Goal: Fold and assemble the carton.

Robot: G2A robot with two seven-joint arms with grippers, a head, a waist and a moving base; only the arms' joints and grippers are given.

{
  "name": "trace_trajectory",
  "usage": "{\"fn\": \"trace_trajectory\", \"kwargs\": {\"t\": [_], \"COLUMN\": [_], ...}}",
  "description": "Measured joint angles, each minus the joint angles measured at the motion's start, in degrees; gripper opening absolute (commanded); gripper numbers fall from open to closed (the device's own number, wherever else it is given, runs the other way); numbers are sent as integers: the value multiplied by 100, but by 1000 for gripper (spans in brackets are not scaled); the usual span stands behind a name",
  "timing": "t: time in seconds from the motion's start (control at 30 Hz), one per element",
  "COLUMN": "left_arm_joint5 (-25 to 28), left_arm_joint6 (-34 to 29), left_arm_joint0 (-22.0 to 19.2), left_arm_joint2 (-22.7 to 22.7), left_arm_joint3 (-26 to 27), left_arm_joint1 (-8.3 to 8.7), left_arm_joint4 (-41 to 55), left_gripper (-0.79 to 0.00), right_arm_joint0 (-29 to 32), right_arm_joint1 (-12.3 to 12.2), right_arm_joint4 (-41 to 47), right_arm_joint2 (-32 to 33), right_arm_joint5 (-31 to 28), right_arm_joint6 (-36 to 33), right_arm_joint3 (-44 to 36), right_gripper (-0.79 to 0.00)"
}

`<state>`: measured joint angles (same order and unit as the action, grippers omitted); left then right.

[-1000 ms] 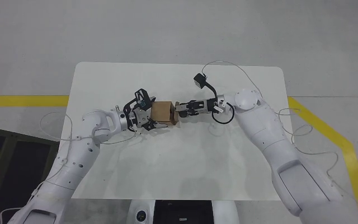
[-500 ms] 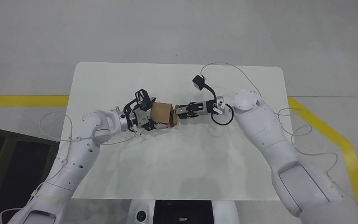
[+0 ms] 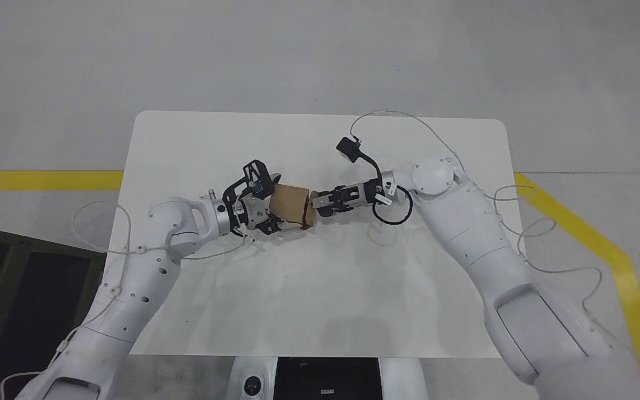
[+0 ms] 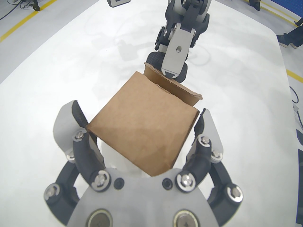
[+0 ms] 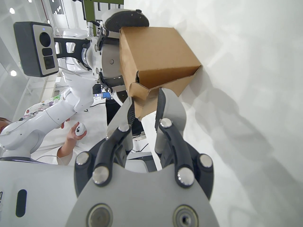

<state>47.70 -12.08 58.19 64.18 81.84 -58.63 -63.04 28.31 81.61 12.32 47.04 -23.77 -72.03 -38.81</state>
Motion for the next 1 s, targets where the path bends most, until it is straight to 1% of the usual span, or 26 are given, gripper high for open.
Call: {"fn": "trace_trajectory", "kwargs": {"t": [0.13,0.17,0.2,0.27,0.3,0.33,0.5,0.77,0.9,1.0], "left_arm_joint5": [-7,-7,-5,5,9,15,40,274,399,513], "left_arm_joint6": [-8,-9,-9,0,5,9,21,24,-87,-143], "left_arm_joint0": [11,14,16,24,28,33,72,145,147,149], "left_arm_joint2": [14,17,20,33,42,55,154,441,586,724], "left_arm_joint3": [12,12,11,-3,-11,-21,-86,-171,-151,-169], "left_arm_joint1": [3,4,5,8,10,14,37,98,138,177], "left_arm_joint4": [8,8,8,2,-1,-9,21,445,579,609], "left_gripper": [0,0,0,0,0,0,0,0,0,0], "right_arm_joint0": [-35,-44,-53,-77,-86,-92,-46,203,323,414], "right_arm_joint1": [33,41,49,58,57,52,-6,-172,-293,-415], "right_arm_joint4": [-36,-38,-38,-23,-15,-3,87,316,192,-105], "right_arm_joint2": [-52,-63,-71,-73,-65,-46,94,465,660,831], "right_arm_joint5": [3,-1,-9,-31,-45,-65,-134,-140,-32,-33], "right_arm_joint6": [30,33,34,27,22,14,14,75,114,198], "right_arm_joint3": [10,8,8,21,35,54,52,-388,-642,-843], "right_gripper": [-613,-597,-554,-363,-37,0,0,0,0,0]}}
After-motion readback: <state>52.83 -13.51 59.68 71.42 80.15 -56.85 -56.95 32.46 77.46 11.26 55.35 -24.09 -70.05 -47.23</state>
